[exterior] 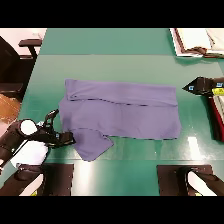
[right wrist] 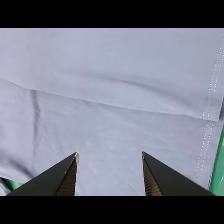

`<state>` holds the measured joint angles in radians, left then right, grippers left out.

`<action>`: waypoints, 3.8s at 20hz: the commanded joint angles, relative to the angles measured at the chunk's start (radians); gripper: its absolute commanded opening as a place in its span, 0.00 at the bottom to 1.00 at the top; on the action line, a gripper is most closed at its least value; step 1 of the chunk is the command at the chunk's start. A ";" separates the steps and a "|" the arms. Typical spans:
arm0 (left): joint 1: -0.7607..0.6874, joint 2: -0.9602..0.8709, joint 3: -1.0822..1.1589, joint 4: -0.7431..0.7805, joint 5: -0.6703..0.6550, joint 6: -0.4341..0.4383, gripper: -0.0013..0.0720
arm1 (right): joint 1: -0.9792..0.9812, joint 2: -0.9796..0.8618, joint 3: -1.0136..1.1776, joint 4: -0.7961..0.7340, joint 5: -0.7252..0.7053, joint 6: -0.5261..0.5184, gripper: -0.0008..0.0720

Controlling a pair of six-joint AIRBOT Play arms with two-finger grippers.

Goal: Fold the shirts.

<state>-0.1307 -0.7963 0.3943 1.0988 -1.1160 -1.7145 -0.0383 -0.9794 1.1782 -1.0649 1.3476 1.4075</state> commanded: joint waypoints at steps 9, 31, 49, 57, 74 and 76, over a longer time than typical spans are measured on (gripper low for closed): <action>0.000 0.001 -0.014 -0.100 0.111 0.036 0.05 | 0.000 0.004 -0.002 0.000 0.054 0.001 0.63; 0.000 0.159 0.082 -0.021 -0.166 0.099 0.05 | -0.090 -0.141 -0.509 -0.117 -0.029 -0.013 0.04; 0.000 -0.092 0.447 0.100 0.053 0.208 0.05 | 0.055 -0.128 -0.154 -0.200 -0.001 0.077 0.04; 0.000 -0.373 0.576 0.151 0.263 0.188 0.33 | 0.040 -0.534 0.182 0.013 -0.010 0.048 0.58; -0.001 -0.373 0.627 -0.138 0.163 0.203 0.05 | -0.286 -0.675 -0.039 0.241 0.043 -0.215 0.70; -0.029 -0.374 0.627 -0.141 0.198 0.203 0.05 | -0.237 -0.706 -0.039 0.244 0.024 -0.215 0.70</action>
<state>-0.1398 -1.1698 1.0199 0.9997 -0.9516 -1.5135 -0.3115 -1.6367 1.1446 -0.8513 1.3872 1.2072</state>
